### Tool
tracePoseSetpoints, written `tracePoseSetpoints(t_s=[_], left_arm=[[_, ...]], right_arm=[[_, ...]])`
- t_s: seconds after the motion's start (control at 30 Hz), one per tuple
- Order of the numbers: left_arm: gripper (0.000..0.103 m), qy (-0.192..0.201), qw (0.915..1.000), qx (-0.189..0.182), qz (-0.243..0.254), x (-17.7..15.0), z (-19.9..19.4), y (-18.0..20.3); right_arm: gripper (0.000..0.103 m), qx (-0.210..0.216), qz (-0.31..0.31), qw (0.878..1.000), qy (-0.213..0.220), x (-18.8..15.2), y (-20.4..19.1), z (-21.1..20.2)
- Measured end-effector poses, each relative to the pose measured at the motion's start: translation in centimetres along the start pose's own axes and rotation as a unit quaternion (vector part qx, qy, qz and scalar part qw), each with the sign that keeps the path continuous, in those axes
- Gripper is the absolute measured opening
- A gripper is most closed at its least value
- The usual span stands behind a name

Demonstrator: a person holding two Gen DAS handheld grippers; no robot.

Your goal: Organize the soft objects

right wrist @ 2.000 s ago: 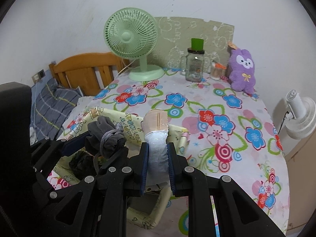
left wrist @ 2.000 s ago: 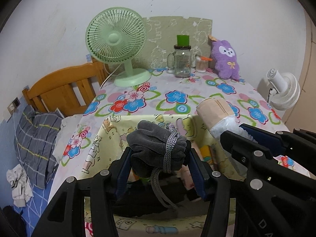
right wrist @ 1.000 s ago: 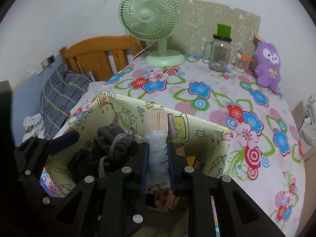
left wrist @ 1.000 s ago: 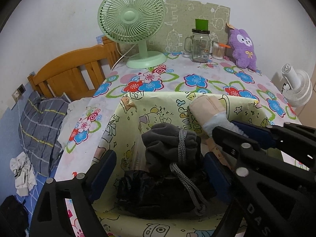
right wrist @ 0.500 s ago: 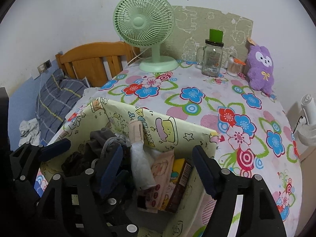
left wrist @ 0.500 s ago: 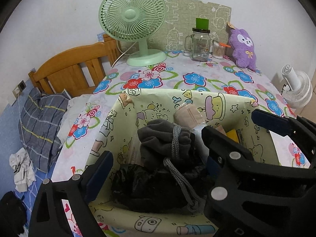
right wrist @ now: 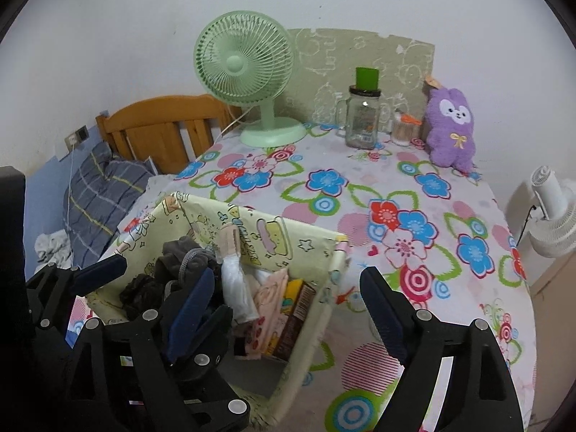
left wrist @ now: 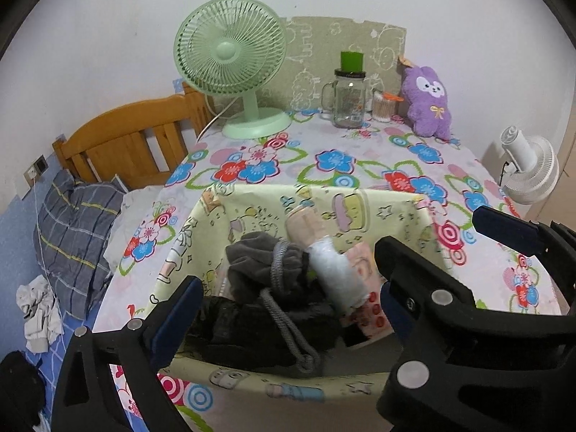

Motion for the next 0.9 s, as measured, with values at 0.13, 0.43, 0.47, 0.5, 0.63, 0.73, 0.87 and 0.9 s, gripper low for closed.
tracePoseSetpoints(t_s=[0.13, 0.43, 0.47, 0.5, 0.63, 0.73, 0.87, 0.9], left_arm=[[0.102, 0.012, 0.9999, -0.005, 0.004, 0.4, -0.9, 1.0], [0.103, 0.047, 0.9986, -0.014, 0.02, 1.4, -3.9, 3.8], [0.103, 0.051, 0.9983, -0.015, 0.023, 1.4, -4.2, 4.1], [0.103, 0.055, 0.998, -0.016, 0.025, 1.5, -4.7, 4.5], [0.103, 0.069, 0.9969, -0.02, 0.031, 1.7, -6.1, 5.6], [0.103, 0.082, 0.9957, -0.024, 0.035, 1.9, -7.3, 6.4], [0.103, 0.094, 0.9944, -0.028, 0.039, 2.1, -8.6, 7.4], [0.103, 0.097, 0.994, -0.029, 0.04, 2.2, -8.9, 7.6]], right_arm=[[0.088, -0.012, 0.007, 1.0, 0.011, 0.0, 1.1, -1.5], [0.095, -0.035, 0.025, 0.998, 0.048, 0.1, 3.7, -5.6], [0.096, -0.037, 0.026, 0.998, 0.051, 0.1, 3.9, -6.0], [0.096, -0.04, 0.028, 0.997, 0.056, 0.1, 4.2, -6.5], [0.098, -0.048, 0.033, 0.996, 0.073, -0.1, 5.4, -8.7], [0.099, -0.055, 0.039, 0.994, 0.087, -0.2, 6.3, -10.3], [0.099, -0.063, 0.05, 0.992, 0.1, -0.4, 7.4, -12.0], [0.099, -0.066, 0.053, 0.991, 0.104, -0.5, 7.7, -12.5]])
Point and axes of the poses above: each gripper's, at about its wrist camera, not at the fingertips, and z roughly the way its jaws point, y to its right, x to its top, the point moved 9 cm from there along z, roughly the way its jaws point
